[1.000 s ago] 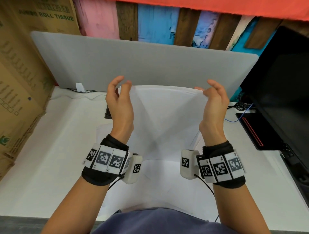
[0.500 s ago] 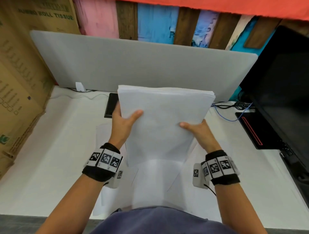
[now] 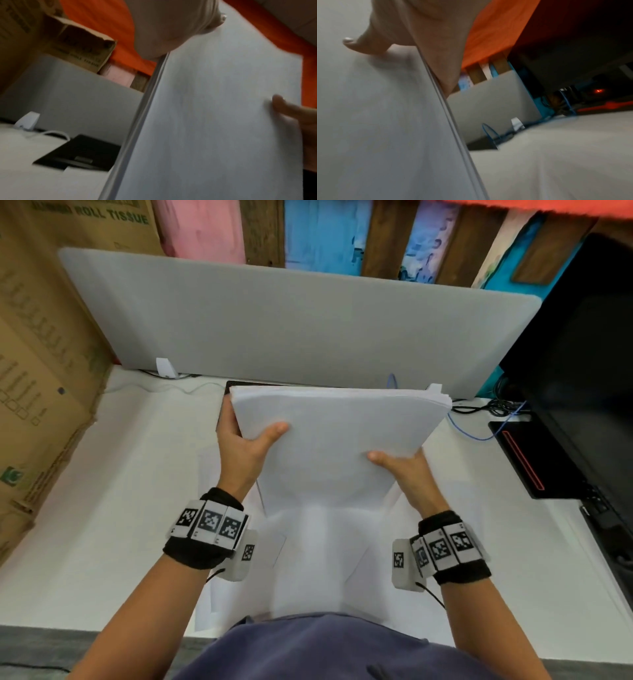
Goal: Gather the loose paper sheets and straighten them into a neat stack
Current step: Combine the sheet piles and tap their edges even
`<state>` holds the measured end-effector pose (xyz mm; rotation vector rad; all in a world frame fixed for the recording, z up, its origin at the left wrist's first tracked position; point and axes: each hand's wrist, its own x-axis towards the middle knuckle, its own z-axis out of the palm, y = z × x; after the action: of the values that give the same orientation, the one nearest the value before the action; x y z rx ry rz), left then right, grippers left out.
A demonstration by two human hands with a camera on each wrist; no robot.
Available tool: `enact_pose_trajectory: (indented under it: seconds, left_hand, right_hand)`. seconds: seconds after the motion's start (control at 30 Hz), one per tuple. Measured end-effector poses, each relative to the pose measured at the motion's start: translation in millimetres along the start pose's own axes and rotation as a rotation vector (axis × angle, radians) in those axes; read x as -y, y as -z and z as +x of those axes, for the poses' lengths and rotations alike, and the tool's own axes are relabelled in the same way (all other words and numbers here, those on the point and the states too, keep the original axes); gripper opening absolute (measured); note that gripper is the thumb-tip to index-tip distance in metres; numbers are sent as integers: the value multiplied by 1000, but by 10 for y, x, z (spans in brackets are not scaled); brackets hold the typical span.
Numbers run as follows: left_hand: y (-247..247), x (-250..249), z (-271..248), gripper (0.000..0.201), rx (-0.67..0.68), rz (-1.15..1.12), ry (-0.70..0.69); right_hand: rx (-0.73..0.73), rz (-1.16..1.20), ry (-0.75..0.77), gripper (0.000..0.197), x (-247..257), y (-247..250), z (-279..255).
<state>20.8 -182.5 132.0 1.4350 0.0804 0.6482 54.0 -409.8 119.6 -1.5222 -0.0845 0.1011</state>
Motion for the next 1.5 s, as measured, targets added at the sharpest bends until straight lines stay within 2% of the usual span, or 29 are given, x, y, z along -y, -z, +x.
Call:
enact_pose_trajectory:
  seconds: [0.03,0.13,0.27,0.3,0.4,0.43,0.47,0.5,0.57,0.6,0.67,0.7,0.73,0.8,0.83,0.9,0.97,1.03,1.13,1.23,1.33,1.43,1.5]
  left_hand:
    - [-14,101,-19,56,10,27,52]
    - [-79,374,-128,35,39,80,193]
    - [-6,411,-122,28,100,31,315]
    - [47,387,-91,32,160,16,339]
    - [173,372,-59,79,277,49,389]
    - [189,363,-68,85,268,68,400]
    - [201,356,-73,83,255,84,397]
    - [206,343,-75,70,230,81,380]
    - [168,264,-87,28,163,68,326]
    - [156,252,-89,19,141,68,302]
    - [132,232,-112,13,96,55,293]
    - [137,220,-127,7,117,30,306]
    - [159,243,-134,18,167,-15,338]
    - [197,234,-139,62,292,-42,415]
    - [205,222,-130,73,332,-57,459]
    - [220,250,-65,65,355,-114,532]
    - [187,228,5,58,276,-127,557]
    - [167,226,5,70,213,-80,504]
    - [132,153,-73,54,190,-9,296]
    - [107,22,-133,68,162,39,152]
    - [102,48,-161,71,110,28,99]
    - [90,65,-188,57,74,-29,83]
    - [75,27,-175,47,60,-37,71]
  right_hand:
    - [15,-18,-58,39,-139,-13,-10]
    - [-7,-18,-178,33,-438,-86,-50]
    - [-105,-3,-165,13,-356,-95,-10]
    - [-113,-7,-144,12,-282,-83,-3]
    - [-138,50,-66,14,-32,-53,-2]
    - [-132,81,-22,17,45,-45,5]
    - [-118,90,15,17,104,-42,24]
    - [-101,71,38,18,148,-42,33]
    - [-59,31,30,23,158,-35,32]
    - [-30,9,2,27,118,-33,20]
    - [17,-37,-67,31,-14,-29,-51]
    - [17,-39,-90,30,-75,-22,-91]
    - [-1,-29,-103,27,-119,-13,-118]
    - [-30,-14,-120,22,-162,9,-126]
    - [-24,-19,-127,21,-166,20,-122]
    - [-7,-40,-142,19,-161,28,-118]
    - [11,-54,-155,18,-158,22,-122]
    - [7,-56,-159,21,-171,12,-121]
    - [-33,-70,-119,21,-139,21,-116]
    - [-52,-58,-66,19,-99,38,-89]
    - [-14,-33,-58,25,-107,-6,-81]
    - [12,-26,-60,34,-167,-36,-103]
    - [3,-9,-62,33,-169,-21,-107]
